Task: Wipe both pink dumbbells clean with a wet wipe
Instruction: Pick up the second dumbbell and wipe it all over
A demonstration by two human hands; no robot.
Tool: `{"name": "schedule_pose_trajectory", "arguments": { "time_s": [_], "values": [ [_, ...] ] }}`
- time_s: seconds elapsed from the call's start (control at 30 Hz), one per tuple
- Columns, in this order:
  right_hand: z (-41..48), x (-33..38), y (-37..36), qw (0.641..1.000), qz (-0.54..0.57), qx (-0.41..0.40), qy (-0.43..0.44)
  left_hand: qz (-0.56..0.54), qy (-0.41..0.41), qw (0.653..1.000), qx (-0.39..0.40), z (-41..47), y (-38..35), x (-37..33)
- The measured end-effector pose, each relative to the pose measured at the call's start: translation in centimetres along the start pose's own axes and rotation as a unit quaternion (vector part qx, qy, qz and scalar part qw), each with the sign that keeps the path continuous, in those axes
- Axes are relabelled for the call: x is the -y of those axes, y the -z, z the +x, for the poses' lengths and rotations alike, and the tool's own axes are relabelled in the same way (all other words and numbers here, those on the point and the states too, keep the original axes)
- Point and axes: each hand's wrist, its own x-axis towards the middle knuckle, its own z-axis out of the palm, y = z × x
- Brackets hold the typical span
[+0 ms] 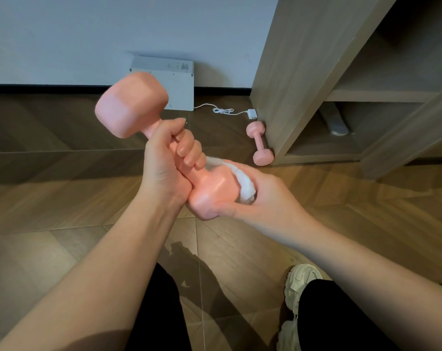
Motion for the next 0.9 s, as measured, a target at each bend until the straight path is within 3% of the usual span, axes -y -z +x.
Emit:
{"name": "schedule_pose_trajectory", "arguments": {
  "time_s": [0.13, 0.27, 0.47, 0.53, 0.67, 0.77, 0.83, 0.9],
  "values": [
    [-0.7, -0.3, -0.2, 0.988, -0.056, -0.140, 0.037, -0.015, -0.012, 1.000, -0.019, -0.1, -0.2, -0.2],
    [-1.1, -0.2, -1.1, 0.991, -0.087, -0.068, 0.072, -0.042, -0.014, 0.998, -0.054, -0.2, -0.5, -0.1],
    [-0.9, -0.7, -1.1, 0.957, -0.135, -0.176, 0.186, -0.076, -0.019, 0.992, -0.097, -0.3, -0.6, 0.0],
    [-0.5, -1.0, -0.9, 0.953, -0.137, -0.167, 0.213, -0.090, -0.018, 0.989, -0.115, -0.2, -0.6, -0.1],
    [0.2, -0.9, -0.3, 0.974, -0.129, -0.061, 0.175, -0.112, 0.003, 0.985, -0.131, -0.3, -0.8, 0.4],
    [0.2, -0.9, 0.0, 0.980, -0.100, -0.080, 0.150, -0.144, 0.028, 0.986, -0.085, -0.3, -1.2, 0.8],
    [0.4, -0.5, 0.8, 0.987, -0.031, -0.096, 0.124, -0.169, 0.031, 0.985, -0.027, -0.1, -1.5, 0.6],
    [0.5, -0.1, 1.6, 0.991, 0.074, -0.062, 0.094, -0.173, 0.018, 0.985, 0.005, 0.1, -1.7, 0.3]
  ]
}}
